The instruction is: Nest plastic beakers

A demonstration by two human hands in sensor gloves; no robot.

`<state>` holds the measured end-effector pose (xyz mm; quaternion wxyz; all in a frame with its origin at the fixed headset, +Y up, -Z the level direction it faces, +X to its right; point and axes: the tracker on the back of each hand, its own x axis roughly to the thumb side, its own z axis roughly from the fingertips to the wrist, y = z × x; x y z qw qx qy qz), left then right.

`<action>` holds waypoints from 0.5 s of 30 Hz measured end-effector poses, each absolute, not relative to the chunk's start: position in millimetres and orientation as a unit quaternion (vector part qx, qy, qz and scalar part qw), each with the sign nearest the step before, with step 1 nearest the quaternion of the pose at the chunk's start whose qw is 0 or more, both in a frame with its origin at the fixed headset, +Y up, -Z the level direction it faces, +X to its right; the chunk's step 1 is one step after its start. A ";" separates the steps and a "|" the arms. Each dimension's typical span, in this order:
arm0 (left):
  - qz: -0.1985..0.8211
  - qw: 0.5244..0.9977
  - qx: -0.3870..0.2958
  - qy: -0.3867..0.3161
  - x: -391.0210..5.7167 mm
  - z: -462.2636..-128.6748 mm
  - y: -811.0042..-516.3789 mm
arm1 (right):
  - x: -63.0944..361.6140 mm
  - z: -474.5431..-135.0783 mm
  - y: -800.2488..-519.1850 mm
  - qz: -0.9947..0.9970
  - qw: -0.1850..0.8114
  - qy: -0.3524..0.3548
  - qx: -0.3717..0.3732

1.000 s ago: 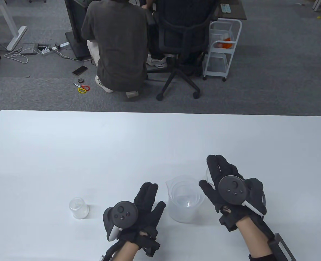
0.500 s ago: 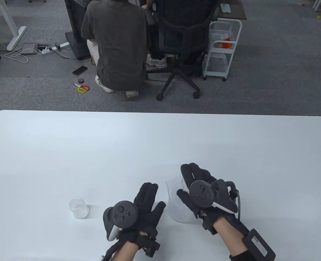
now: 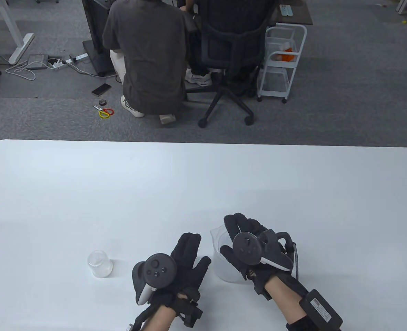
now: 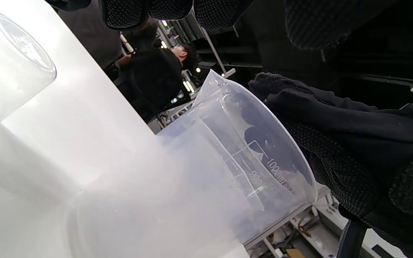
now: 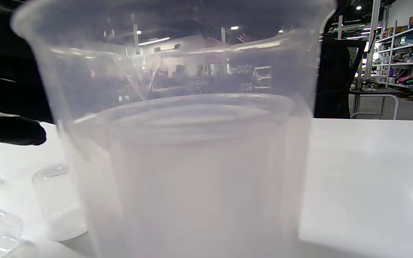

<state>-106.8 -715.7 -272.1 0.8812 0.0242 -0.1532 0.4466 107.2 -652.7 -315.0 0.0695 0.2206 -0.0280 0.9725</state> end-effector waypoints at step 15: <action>0.270 0.960 -0.012 -0.067 -156.6 -276.3 -688.0 | 133.1 -293.2 -647.8 0.951 0.215 -0.075 0.211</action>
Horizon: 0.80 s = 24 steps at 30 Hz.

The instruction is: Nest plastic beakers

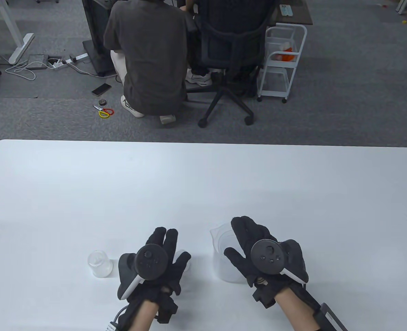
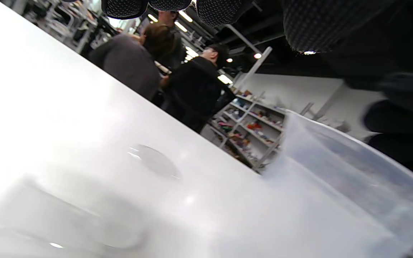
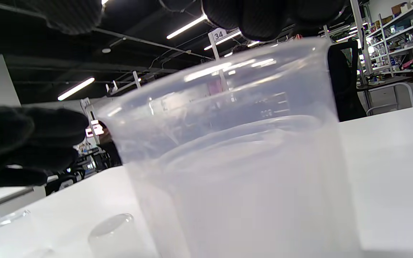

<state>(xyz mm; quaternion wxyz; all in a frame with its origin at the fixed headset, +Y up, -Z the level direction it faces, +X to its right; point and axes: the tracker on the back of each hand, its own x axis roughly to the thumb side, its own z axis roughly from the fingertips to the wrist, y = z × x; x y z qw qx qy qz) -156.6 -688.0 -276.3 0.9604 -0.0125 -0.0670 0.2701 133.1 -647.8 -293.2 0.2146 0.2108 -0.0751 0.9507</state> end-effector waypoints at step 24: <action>0.093 0.973 -0.083 0.195 -286.2 -283.8 -739.3 | 165.0 -283.0 -671.9 0.910 0.362 -0.073 0.188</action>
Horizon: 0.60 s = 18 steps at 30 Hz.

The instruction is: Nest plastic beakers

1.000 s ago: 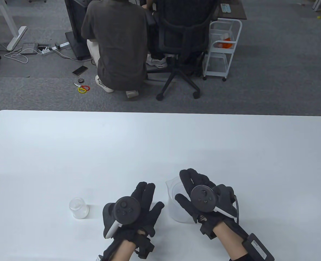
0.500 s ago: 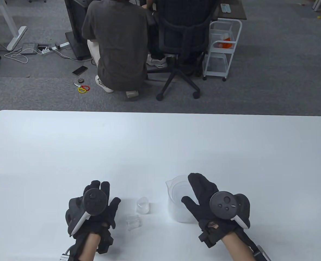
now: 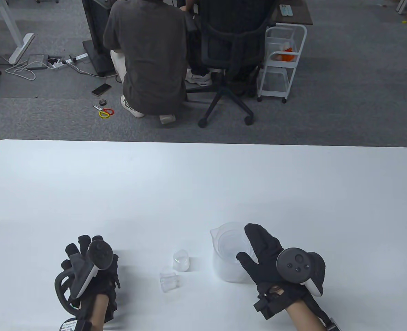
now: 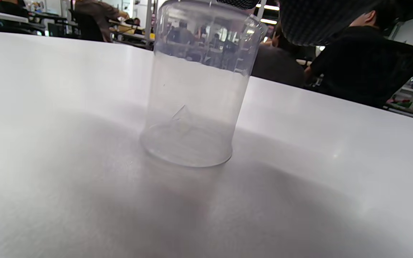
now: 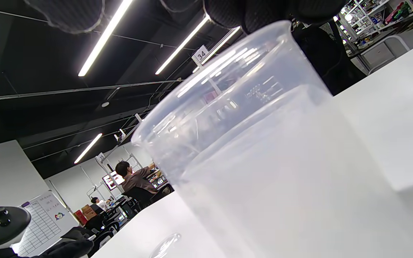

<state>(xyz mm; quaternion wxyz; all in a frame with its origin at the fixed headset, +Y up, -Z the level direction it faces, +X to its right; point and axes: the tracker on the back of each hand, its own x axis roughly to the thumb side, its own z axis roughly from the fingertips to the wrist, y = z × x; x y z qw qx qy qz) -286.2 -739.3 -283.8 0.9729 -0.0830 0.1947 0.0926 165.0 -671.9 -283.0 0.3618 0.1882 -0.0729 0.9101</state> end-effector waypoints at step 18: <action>0.137 0.979 -0.015 0.153 -275.8 -283.0 -743.5 | 164.2 -275.8 -664.8 0.923 0.314 -0.099 0.201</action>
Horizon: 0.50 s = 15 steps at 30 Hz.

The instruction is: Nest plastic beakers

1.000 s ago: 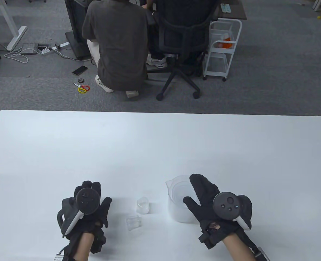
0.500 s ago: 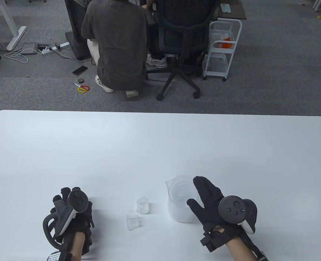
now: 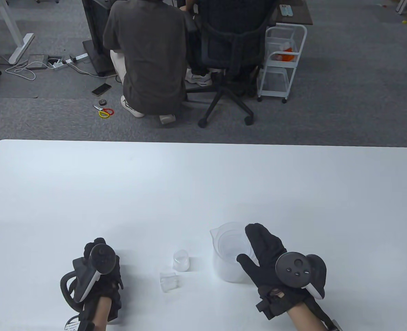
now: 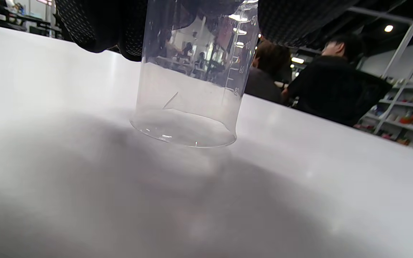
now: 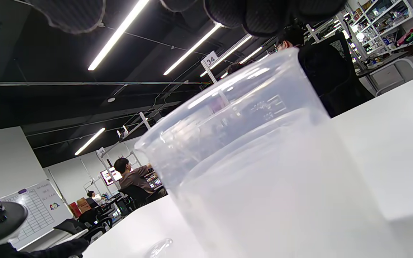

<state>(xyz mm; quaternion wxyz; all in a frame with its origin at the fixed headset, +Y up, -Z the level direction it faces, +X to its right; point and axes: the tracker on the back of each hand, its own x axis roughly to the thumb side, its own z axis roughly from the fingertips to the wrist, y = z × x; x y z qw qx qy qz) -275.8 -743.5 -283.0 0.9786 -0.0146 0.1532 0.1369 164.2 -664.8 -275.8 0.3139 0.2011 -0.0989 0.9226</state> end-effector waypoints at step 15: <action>0.431 0.898 0.074 -0.056 -185.3 -269.6 -678.6 | 153.7 -265.4 -656.7 0.914 0.316 -0.116 0.227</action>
